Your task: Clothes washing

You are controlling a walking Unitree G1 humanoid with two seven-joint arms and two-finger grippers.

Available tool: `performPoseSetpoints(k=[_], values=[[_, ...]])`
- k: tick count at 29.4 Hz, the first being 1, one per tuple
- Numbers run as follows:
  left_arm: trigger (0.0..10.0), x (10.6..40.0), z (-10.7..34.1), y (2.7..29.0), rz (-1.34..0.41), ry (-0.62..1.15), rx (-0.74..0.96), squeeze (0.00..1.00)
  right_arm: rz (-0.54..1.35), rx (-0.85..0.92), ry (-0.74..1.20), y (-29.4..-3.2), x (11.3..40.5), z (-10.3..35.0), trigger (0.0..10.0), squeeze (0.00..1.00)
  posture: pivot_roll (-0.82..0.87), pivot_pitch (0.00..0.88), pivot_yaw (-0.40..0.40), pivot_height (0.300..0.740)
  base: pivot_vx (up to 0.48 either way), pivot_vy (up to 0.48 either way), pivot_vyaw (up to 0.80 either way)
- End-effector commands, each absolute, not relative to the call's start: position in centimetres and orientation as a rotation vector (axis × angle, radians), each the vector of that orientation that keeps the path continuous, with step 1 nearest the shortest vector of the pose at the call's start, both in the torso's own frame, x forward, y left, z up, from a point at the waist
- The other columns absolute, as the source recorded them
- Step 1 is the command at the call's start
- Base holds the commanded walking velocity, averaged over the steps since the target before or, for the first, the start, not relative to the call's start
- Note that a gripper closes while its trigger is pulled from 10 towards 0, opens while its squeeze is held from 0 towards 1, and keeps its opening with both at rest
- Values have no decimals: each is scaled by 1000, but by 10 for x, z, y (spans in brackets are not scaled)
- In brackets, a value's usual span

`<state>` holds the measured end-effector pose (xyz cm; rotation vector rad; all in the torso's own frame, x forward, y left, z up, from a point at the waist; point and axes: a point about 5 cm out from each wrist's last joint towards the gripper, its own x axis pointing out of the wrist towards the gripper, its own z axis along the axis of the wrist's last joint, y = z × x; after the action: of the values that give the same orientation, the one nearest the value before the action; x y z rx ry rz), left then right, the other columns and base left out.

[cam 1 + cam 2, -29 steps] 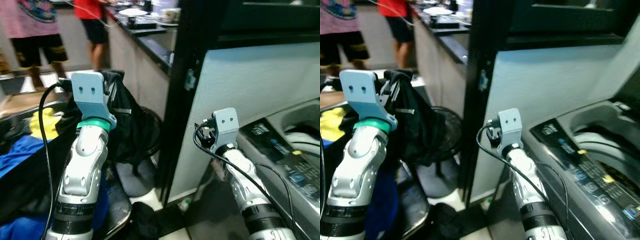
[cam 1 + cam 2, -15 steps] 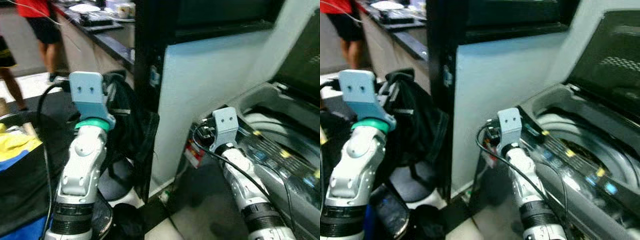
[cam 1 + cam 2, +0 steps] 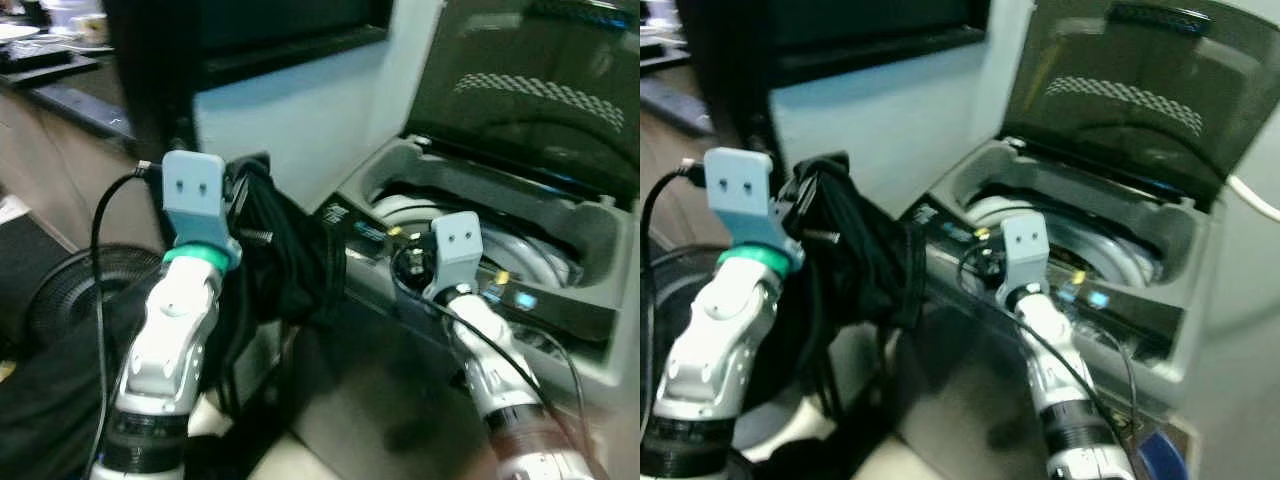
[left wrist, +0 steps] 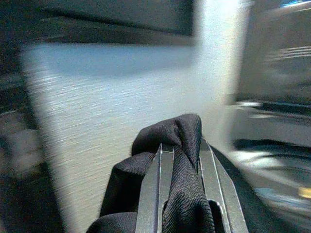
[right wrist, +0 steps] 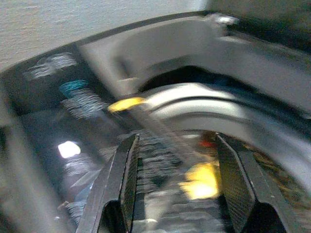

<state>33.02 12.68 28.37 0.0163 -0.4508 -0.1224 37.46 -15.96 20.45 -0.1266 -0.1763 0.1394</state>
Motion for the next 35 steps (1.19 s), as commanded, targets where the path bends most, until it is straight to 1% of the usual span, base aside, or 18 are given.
performPoseSetpoints(k=[1,15,17,19,22,24,25,26,27,28,30,33,35], values=[[10000,326,295,132,-101,-506,22,0,146,-116,-162,-157,375,201,10000,0,-30,53,7,740,0,0,-800],[10000,327,299,138,-71,-516,25,0,144,-110,-167,-157,376,203,10000,0,-28,53,6,740,0,0,-800],[10000,327,300,139,-69,-524,37,0,144,-109,-169,-156,376,203,10000,0,-27,52,6,740,0,0,-800],[10000,325,307,144,-29,-568,87,0,147,-105,-175,-155,376,206,10000,0,-27,52,7,740,0,0,-800],[10000,325,309,146,-18,-576,94,0,147,-104,-177,-155,376,206,10000,0,-27,52,7,740,0,0,-800],[10000,325,317,162,91,-615,116,0,158,-54,-211,-152,376,215,10000,0,-27,53,9,740,0,0,-800],[10000,325,317,162,91,-615,116,0,158,-54,-211,-152,376,215,10000,0,-27,53,9,740,0,0,-800],[10000,325,323,173,154,-632,132,0,175,-2,-245,-150,375,225,10000,0,-28,53,9,740,0,0,-800],[10000,325,325,182,187,-625,144,0,183,57,-278,-148,375,235,10000,0,-28,53,9,740,0,0,-800],[10000,325,325,182,187,-625,144,0,183,57,-278,-148,375,235,10000,0,-28,53,9,740,0,0,-800],[10000,328,322,189,191,-576,147,0,165,110,-312,-151,376,247,10000,0,-24,54,7,740,0,0,-800],[10000,329,319,189,181,-552,141,0,154,113,-315,-152,377,249,10000,0,-22,53,7,740,0,0,-800],[10000,330,310,183,141,-505,130,0,127,103,-315,-154,378,249,10000,0,-19,53,10,740,0,0,-800]])
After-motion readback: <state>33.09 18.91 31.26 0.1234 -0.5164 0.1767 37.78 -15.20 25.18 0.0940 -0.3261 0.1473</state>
